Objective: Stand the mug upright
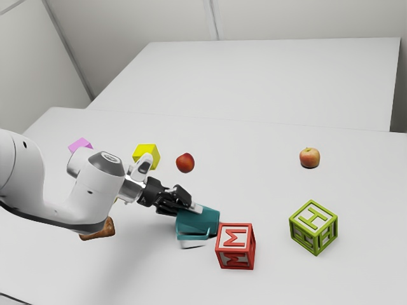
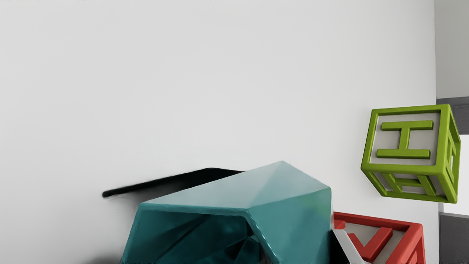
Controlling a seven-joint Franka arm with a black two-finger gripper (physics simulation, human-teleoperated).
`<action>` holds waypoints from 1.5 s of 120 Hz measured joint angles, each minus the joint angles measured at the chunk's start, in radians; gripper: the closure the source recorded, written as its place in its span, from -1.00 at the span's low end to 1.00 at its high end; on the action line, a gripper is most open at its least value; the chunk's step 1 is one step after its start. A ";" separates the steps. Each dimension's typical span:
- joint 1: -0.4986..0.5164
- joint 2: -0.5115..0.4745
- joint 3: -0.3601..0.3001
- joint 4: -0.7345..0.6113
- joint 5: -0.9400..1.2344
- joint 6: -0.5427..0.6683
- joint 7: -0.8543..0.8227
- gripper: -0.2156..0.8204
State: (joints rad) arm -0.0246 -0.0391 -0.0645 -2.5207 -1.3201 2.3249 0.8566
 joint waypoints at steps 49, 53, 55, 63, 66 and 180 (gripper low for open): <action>0.001 -0.075 -0.001 0.006 0.004 0.003 0.067 0.88; 0.000 -0.079 -0.001 0.010 0.009 0.003 0.070 0.89; 0.000 -0.081 -0.001 0.011 0.011 0.003 0.071 0.89; 0.001 -0.085 -0.002 0.022 0.027 0.004 0.075 0.90; 0.001 -0.086 -0.002 0.030 0.040 0.004 0.074 0.90; 0.009 -0.044 -0.023 0.281 1.267 -0.145 -0.586 0.92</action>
State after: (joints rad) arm -0.0157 -0.0829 -0.0879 -2.2401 -0.0534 2.1801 0.2710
